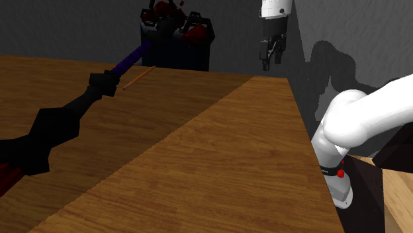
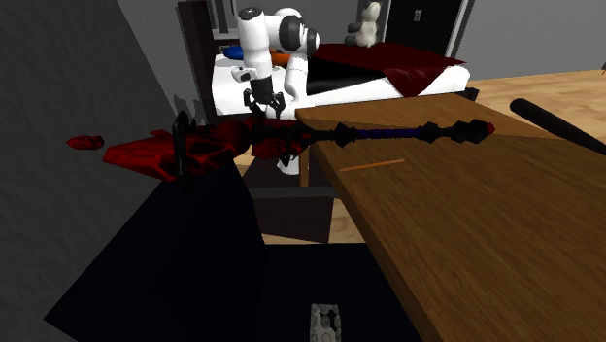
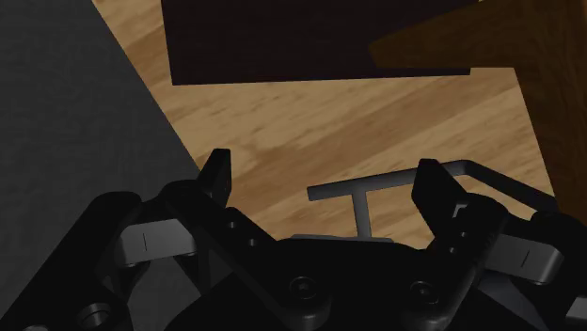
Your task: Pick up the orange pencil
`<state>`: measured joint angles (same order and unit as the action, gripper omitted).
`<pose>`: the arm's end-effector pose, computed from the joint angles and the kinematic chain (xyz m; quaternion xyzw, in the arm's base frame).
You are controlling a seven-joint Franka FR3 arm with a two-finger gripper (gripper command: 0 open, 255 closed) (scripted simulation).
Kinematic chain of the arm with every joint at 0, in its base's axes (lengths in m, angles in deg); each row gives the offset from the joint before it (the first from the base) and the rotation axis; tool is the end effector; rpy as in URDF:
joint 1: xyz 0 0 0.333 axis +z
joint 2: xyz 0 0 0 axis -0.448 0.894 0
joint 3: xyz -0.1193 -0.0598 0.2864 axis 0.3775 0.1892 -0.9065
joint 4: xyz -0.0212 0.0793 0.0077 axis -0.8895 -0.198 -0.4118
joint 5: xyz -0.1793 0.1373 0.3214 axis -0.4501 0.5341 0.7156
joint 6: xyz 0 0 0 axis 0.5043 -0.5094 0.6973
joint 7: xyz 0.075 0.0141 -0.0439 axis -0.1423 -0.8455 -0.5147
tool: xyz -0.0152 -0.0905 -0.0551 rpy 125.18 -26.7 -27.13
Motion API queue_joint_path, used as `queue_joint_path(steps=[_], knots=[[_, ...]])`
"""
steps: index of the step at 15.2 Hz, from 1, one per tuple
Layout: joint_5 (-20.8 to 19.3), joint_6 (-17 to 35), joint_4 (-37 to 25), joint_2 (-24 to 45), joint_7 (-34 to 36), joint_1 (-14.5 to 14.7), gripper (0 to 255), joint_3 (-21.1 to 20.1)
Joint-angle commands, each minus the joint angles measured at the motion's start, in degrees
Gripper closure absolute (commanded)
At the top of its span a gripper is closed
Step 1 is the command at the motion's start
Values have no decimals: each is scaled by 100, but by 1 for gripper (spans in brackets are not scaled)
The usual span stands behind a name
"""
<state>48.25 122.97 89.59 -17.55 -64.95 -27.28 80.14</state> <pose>0.3019 -0.0283 0.5759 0.9958 -0.0439 -0.0800 0.0027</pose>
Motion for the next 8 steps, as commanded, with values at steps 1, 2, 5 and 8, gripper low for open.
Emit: queue_joint_path(steps=[1,2,5,8], knots=[[0,0,0,0,0,0,0,0],[128,53,-14,15,275,1,0,-142],[485,239,-107,124,1088,-11,0,-573],[783,456,-281,324,1892,-38,0,-998]])
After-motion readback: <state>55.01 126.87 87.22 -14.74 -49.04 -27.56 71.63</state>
